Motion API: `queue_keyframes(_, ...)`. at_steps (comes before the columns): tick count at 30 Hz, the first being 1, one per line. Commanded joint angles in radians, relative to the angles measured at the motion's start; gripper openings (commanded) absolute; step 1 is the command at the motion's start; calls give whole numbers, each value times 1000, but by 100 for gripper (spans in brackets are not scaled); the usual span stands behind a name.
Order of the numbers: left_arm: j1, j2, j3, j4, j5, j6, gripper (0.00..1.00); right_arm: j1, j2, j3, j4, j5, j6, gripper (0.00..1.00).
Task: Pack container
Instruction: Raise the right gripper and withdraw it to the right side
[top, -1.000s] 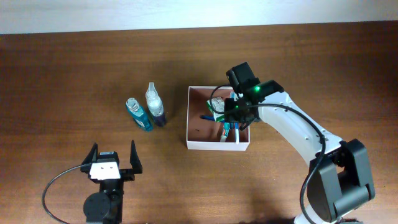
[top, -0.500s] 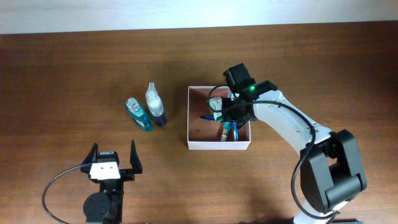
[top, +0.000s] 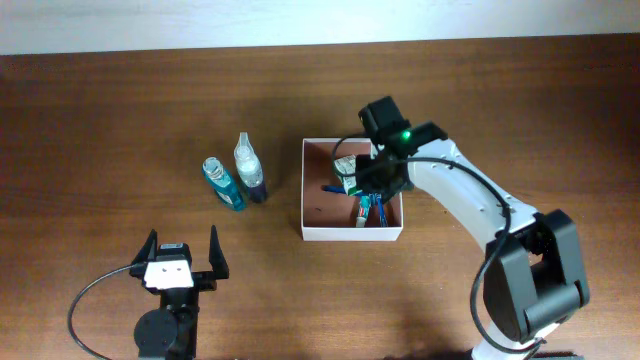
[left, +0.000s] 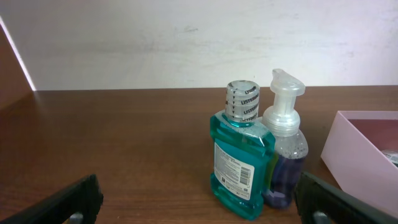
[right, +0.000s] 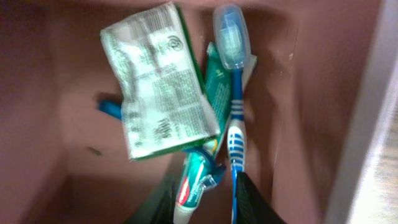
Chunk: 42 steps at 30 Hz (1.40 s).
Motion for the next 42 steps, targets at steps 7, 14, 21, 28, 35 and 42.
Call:
queue_keyframes(7,0,-6,-8,0,10,19,100,-135,-125,236,-198,59,-80,43)
queue_keyframes(14,0,-6,-8,0,10,19,100,-348,-144,255,-314,59,-88,98)
queue_keyframes(21,0,-6,-8,0,10,19,100,-483,-143,255,-349,59,-88,98)
queue_keyframes(28,0,-6,-8,0,10,19,100,-529,-143,255,-349,59,-88,98)
queue_keyframes(35,0,-6,-8,0,10,19,100,-529,-143,255,-349,59,-88,98)
queue_keyframes(42,0,-6,-8,0,10,19,100,-529,-143,255,-349,59,-88,98)
